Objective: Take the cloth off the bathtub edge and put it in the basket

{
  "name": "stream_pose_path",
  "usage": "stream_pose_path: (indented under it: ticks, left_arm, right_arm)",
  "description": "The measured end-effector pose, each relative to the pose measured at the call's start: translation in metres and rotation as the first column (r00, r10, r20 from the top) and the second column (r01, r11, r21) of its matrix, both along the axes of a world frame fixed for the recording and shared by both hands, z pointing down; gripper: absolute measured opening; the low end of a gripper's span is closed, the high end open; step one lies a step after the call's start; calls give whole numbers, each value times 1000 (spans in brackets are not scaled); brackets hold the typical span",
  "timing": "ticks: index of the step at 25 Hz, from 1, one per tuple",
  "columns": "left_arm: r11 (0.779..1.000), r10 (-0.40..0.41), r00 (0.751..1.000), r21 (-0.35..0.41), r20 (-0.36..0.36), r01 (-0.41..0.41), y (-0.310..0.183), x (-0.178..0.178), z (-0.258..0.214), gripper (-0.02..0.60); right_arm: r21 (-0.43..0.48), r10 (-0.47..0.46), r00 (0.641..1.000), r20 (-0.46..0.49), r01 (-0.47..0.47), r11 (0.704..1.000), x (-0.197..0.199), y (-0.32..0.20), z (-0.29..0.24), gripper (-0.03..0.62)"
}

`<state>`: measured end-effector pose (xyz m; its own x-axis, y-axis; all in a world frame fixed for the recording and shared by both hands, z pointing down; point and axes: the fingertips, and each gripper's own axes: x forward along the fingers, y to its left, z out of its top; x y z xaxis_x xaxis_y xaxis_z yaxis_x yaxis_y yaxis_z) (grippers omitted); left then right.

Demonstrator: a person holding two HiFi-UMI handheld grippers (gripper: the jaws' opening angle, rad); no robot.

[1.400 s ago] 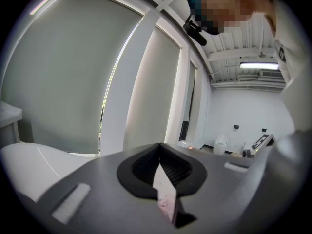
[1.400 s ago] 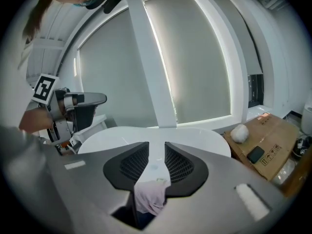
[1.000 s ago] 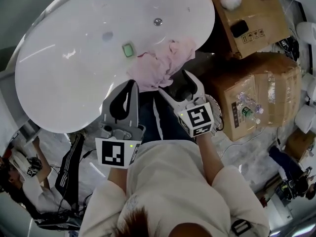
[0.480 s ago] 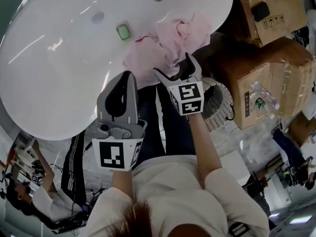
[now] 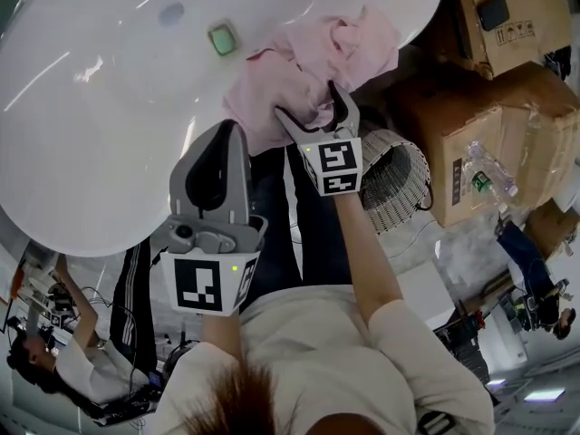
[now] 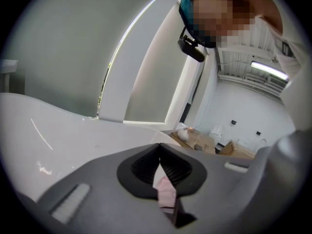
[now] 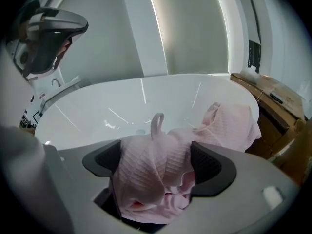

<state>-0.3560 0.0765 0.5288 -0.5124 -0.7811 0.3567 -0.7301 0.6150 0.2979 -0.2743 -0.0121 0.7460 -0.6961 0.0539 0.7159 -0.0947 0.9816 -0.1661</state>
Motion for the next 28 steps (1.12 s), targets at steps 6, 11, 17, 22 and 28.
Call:
stream_pose_path:
  ticks: [6, 11, 17, 22, 28]
  left_arm:
    - [1000, 10, 1000, 8, -2, -10, -4, 5, -3, 49]
    - [1000, 12, 1000, 13, 2, -12, -4, 10, -9, 49]
    - [1000, 6, 999, 31, 34, -7, -3, 10, -29, 49]
    - [999, -12, 999, 47, 40, 10, 0, 9, -40, 49]
    - [998, -5, 997, 67, 78, 0, -6, 12, -64, 49]
  right_arm:
    - [-31, -12, 998, -58, 10, 999, 9, 9, -3, 188]
    - [-65, -8, 995, -102, 1, 998, 11, 9, -5, 114]
    - [-75, -16, 1000, -27, 14, 997, 8, 14, -39, 89]
    - [-132, 36, 993, 114, -21, 991, -2, 7, -103, 84]
    - [-159, 65, 976, 207, -32, 987, -11, -4, -165, 84]
